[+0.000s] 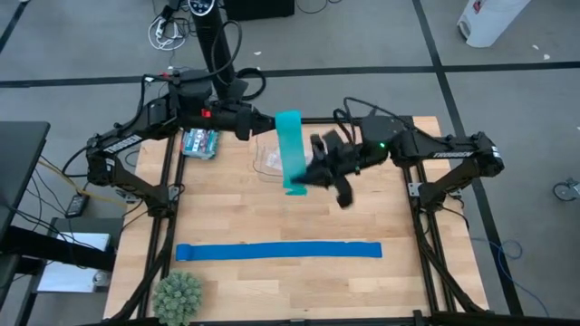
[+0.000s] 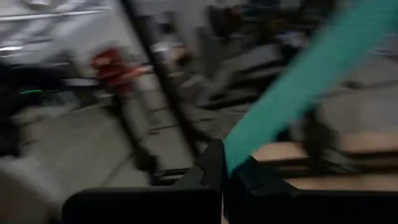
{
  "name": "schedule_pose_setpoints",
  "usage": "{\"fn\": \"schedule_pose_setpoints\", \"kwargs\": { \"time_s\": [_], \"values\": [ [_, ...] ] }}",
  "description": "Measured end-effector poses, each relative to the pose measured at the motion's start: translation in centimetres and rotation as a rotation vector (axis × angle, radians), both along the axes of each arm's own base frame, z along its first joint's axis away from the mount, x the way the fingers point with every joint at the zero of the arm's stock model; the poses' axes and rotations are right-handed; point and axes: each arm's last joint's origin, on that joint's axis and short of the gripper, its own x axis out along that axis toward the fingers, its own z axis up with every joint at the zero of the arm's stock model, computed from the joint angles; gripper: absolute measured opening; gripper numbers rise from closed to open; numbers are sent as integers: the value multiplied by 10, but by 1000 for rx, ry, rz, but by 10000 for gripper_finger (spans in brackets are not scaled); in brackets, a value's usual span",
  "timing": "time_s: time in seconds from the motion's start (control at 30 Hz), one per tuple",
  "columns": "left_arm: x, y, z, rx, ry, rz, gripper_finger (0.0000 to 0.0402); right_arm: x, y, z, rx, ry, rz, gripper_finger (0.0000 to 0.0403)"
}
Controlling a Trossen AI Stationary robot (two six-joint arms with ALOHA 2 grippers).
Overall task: Roll bandage
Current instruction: Roll the green bandage
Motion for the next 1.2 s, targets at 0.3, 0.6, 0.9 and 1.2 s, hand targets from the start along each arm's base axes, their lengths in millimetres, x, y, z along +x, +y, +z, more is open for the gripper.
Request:
{"fn": "schedule_pose_setpoints", "kwargs": {
  "time_s": [0.3, 0.6, 0.9, 1.2],
  "values": [
    [-1, 5, 1, 4, -9, 45, 21, 1, -3, -7, -52, 51, -41, 0],
    [-1, 5, 5, 6, -55, 44, 21, 3, -49, -19, -43, 169, -142, 0],
    [0, 5, 7, 1, -68, 42, 21, 28, -60, -45, 19, 268, -143, 0],
    [0, 4, 7, 8, -67, 16, 21, 20, -58, -39, 64, 271, -100, 54]
  ]
}}
